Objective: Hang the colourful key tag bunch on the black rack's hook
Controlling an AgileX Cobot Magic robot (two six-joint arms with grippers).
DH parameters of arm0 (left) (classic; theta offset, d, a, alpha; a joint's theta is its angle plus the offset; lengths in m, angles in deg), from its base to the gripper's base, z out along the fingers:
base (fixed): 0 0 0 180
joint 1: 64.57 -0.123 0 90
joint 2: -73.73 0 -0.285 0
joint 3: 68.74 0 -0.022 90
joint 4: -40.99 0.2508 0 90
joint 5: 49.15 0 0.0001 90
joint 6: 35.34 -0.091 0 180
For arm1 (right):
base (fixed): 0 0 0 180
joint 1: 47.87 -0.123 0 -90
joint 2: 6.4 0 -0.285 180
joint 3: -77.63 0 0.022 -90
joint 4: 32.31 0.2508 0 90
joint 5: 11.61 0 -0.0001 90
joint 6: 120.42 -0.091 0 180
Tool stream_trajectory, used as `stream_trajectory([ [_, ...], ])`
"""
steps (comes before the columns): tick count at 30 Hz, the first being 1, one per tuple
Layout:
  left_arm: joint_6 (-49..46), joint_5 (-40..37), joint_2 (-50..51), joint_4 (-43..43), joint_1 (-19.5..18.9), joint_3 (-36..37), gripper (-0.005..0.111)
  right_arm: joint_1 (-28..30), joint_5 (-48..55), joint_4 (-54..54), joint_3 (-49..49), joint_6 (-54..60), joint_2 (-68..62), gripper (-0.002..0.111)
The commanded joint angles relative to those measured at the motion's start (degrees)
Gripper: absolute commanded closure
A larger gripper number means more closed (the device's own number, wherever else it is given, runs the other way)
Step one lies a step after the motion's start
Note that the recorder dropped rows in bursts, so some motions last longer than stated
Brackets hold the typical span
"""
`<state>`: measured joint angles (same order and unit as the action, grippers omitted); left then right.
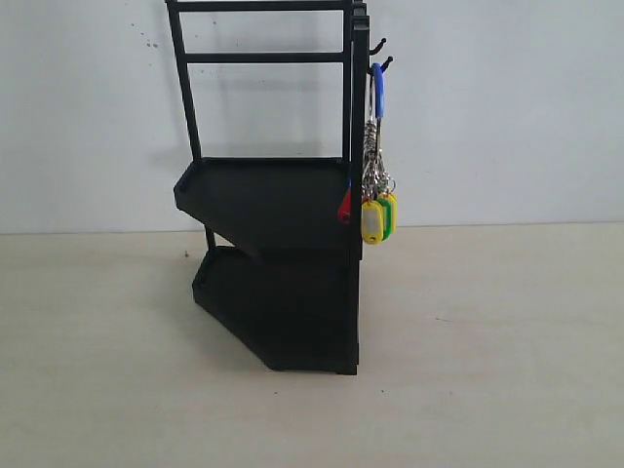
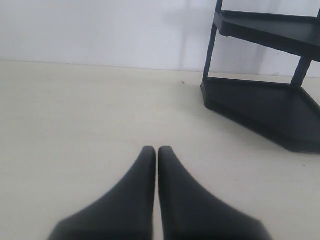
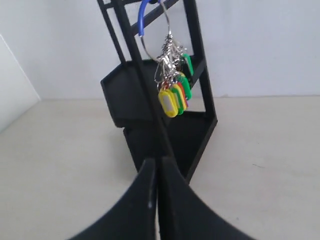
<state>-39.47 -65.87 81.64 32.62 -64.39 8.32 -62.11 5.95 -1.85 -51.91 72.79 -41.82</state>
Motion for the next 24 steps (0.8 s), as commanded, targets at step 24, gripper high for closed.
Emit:
stream_trajectory([
  [24, -0.20, 0.43, -0.12, 0.28, -0.14, 0.16, 0.102, -0.11, -13.29, 0.65, 21.13, 4.09, 27.63, 0.108],
])
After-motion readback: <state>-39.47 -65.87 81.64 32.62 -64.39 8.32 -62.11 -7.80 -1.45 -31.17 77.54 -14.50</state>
